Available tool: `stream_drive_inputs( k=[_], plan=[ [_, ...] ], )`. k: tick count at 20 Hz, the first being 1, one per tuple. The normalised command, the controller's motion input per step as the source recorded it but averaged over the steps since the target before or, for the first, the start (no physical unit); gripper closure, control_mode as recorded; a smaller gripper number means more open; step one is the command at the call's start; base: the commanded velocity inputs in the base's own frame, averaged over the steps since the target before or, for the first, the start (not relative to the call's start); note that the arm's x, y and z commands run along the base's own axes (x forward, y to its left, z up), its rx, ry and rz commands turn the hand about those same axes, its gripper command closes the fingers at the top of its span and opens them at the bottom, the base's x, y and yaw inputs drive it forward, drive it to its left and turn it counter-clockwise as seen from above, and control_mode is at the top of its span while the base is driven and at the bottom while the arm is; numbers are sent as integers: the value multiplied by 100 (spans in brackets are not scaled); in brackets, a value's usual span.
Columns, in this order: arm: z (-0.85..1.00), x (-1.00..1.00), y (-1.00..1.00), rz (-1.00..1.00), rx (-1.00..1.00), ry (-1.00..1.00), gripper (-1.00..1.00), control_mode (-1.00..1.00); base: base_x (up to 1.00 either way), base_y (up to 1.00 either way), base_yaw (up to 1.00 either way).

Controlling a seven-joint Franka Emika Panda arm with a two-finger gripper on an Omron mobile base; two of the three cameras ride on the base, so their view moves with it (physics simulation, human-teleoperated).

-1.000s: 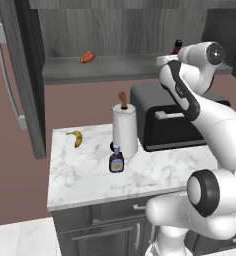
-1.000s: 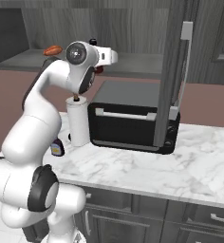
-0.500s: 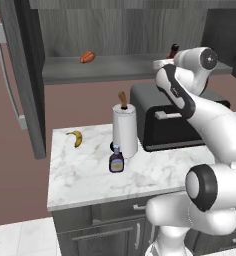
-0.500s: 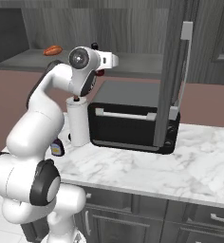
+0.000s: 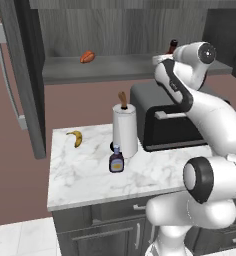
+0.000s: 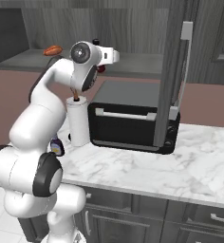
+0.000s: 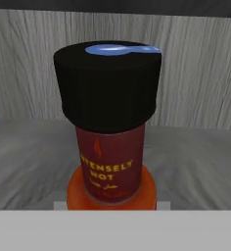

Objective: Pick the condiment bottle and condiment bottle from the counter and place them in the cabinet.

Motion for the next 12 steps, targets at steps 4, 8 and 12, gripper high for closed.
stream_drive_inputs(
  k=[4,8,12],
  plan=[
    [0,24,0,0,0,0,100,-100,0,0,0],
    [-23,18,0,0,0,0,100,-100,0,0,0],
    [-44,11,0,0,0,0,100,-100,0,0,0]
  ],
)
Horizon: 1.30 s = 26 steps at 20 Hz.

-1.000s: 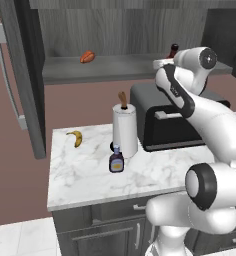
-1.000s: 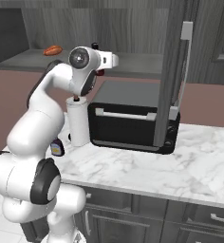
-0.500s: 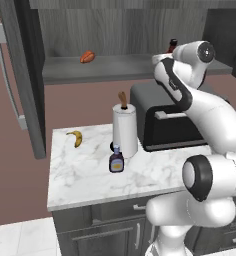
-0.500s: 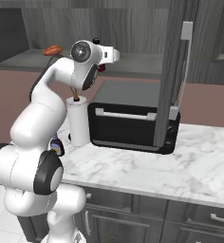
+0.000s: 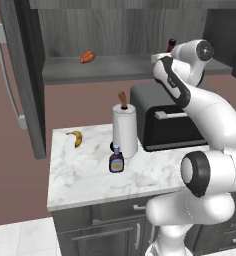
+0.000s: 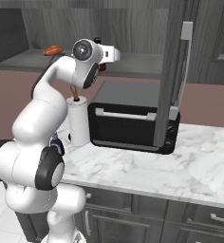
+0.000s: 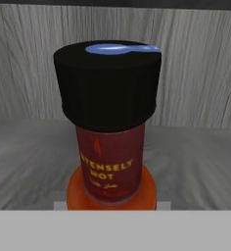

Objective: Pick the condiment bottle and condiment bottle from the counter and place them in the cabinet.

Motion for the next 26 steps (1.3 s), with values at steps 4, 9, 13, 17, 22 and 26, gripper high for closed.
stream_drive_inputs(
  k=[4,9,13,17,22,26],
  plan=[
    [-50,15,0,0,0,-1,100,-100,0,0,0],
    [-49,28,0,0,0,-2,100,-100,0,0,0],
    [-48,40,0,0,0,-1,100,-100,0,0,0],
    [-49,42,0,0,0,-1,100,-100,0,0,0],
    [-54,41,0,0,0,0,100,-100,0,0,0],
    [-53,47,0,0,0,0,100,-100,0,0,0]
  ],
)
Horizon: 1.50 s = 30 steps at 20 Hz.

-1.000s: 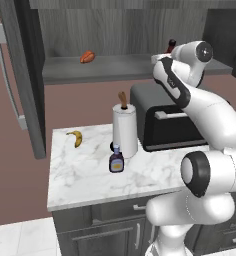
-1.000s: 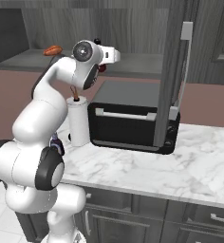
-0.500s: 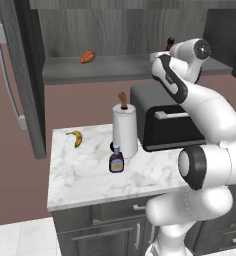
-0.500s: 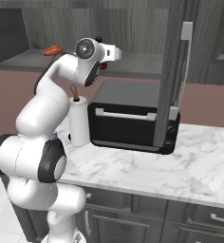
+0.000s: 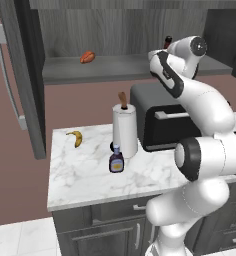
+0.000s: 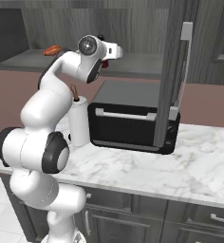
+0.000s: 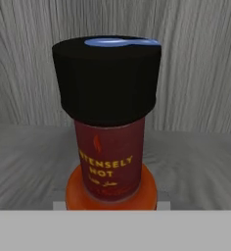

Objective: Pick the condiment bottle and condiment bottle from the counter and place them in the cabinet.

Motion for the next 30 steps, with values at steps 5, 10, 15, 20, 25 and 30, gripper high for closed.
stream_drive_inputs(
  k=[5,10,15,20,25,30],
  plan=[
    [-53,48,0,0,0,-2,100,-100,0,0,0],
    [-57,44,0,0,0,-2,100,-100,0,0,0],
    [-65,43,0,0,-1,-1,-100,-100,0,0,0],
    [-59,17,0,0,-3,-3,-100,-100,0,0,0],
    [-51,0,0,0,-4,-3,-100,-100,0,0,0],
    [-48,0,0,0,-4,-4,-100,-100,0,0,0]
  ],
)
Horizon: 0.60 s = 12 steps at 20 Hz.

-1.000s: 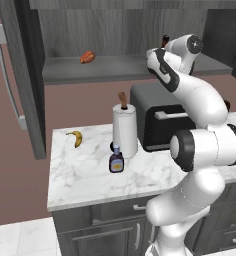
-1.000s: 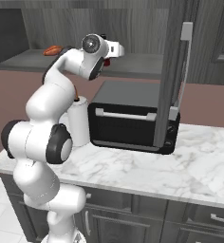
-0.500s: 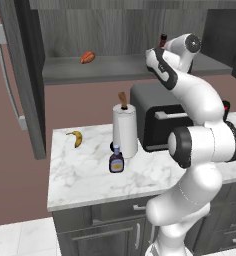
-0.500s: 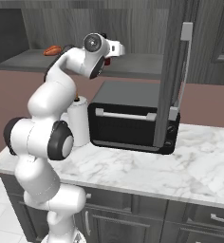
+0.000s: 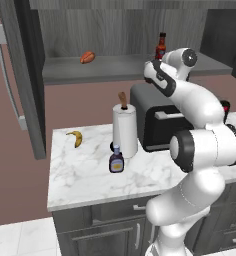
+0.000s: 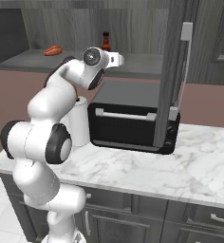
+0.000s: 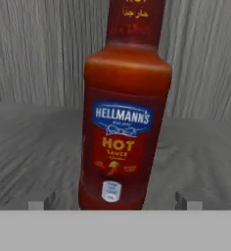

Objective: Pick the condiment bottle and condiment bottle from the counter and place them in the cabinet.

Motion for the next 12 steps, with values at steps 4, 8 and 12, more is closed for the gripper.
stream_drive_inputs(
  k=[4,8,12],
  plan=[
    [-8,-46,0,0,-6,-11,-100,-100,0,0,0],
    [12,-78,0,0,-9,-12,-100,-100,0,0,0],
    [6,-57,0,0,-7,-4,-100,-100,0,0,0]
  ],
)
